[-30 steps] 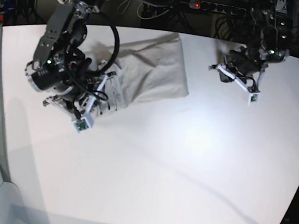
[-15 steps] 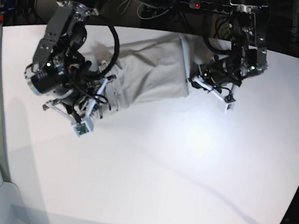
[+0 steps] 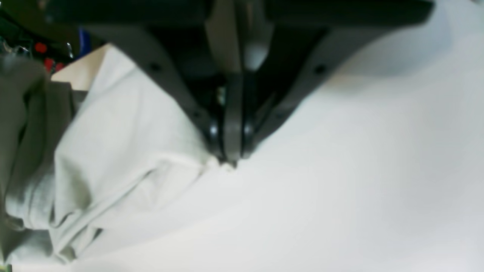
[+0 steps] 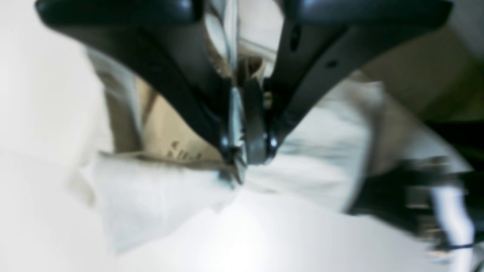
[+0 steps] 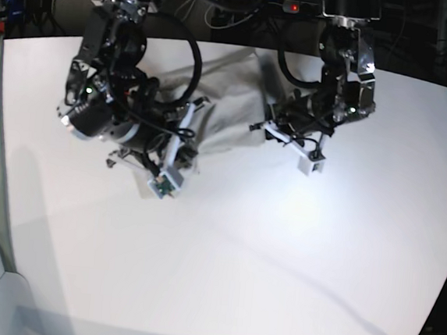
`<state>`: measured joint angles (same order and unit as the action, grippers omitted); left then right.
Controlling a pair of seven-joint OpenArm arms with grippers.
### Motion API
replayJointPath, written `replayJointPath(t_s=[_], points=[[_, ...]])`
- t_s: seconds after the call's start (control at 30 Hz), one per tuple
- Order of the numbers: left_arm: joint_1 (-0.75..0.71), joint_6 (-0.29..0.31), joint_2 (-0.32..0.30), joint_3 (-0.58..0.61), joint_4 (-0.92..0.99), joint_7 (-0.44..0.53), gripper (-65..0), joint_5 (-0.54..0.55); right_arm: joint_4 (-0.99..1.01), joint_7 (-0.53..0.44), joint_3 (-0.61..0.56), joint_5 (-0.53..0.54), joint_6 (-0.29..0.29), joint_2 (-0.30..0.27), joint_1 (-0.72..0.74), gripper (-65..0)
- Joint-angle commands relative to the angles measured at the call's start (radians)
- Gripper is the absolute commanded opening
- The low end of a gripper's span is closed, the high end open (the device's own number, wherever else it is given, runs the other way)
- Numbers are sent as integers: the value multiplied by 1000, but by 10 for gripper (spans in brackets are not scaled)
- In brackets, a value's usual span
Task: Layout the t-shirt on the table in an organized manner, then fold the t-shirt properly
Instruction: 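Fold the held strip end over onto the shirt's middle with the right gripper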
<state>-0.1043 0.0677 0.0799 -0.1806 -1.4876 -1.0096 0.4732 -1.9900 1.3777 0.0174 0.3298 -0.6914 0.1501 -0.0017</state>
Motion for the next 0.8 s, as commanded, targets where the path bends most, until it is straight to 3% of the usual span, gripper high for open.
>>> replayJointPath(t_s=[0.0, 0.13, 0.47, 0.77], points=[[-8, -19, 7, 5, 11, -55, -647, -78, -18, -17, -21, 39, -7, 7, 1, -650], [4, -19, 18, 5, 11, -55, -647, -90, -16, -19, -83, 88, -7, 7, -28, -650], [-4, -19, 14, 5, -2, -55, -647, -87, 56, -74, -155, 87, -7, 7, -40, -650], [-5, -19, 13, 3, -8, -58, -647, -87, 107, -74, -155, 88, -7, 7, -30, -650]])
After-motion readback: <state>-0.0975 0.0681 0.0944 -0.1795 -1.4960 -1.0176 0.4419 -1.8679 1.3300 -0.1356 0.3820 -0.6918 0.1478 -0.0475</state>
